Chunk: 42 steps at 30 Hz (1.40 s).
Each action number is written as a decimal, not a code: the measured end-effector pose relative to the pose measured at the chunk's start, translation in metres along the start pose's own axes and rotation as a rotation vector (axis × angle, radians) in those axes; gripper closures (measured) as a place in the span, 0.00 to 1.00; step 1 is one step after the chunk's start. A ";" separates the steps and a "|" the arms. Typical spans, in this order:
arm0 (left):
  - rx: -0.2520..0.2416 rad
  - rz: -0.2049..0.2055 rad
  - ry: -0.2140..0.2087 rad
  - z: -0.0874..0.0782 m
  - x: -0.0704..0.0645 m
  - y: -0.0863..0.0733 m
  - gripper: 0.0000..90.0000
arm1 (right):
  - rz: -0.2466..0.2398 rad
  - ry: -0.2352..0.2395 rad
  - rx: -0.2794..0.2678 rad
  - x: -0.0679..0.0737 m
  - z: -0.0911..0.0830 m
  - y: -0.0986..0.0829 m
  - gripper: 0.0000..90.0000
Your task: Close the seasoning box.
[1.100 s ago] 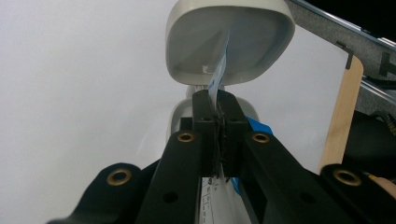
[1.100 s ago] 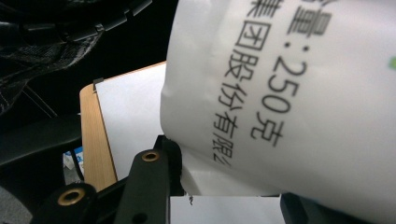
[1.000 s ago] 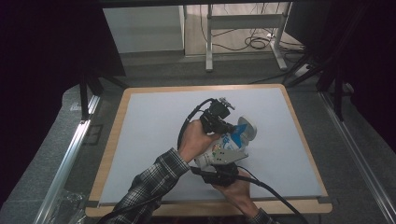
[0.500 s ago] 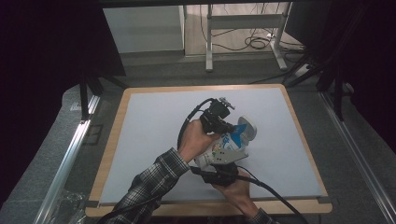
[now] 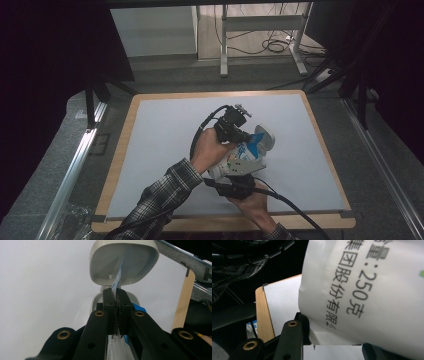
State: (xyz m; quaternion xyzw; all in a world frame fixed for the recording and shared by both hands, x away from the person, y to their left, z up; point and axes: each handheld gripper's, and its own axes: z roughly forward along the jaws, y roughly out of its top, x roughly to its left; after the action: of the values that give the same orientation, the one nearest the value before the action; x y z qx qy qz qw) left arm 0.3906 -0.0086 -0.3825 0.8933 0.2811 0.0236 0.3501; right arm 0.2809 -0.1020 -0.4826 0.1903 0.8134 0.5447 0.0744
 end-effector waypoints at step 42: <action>-0.001 -0.006 0.004 -0.001 0.001 0.001 0.98 | 0.006 -0.002 -0.015 0.000 -0.001 0.002 0.72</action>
State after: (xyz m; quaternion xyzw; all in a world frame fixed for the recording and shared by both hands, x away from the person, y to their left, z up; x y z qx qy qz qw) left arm 0.3917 -0.0086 -0.3814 0.8922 0.2842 0.0245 0.3502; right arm 0.2813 -0.1024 -0.4809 0.1926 0.8086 0.5508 0.0753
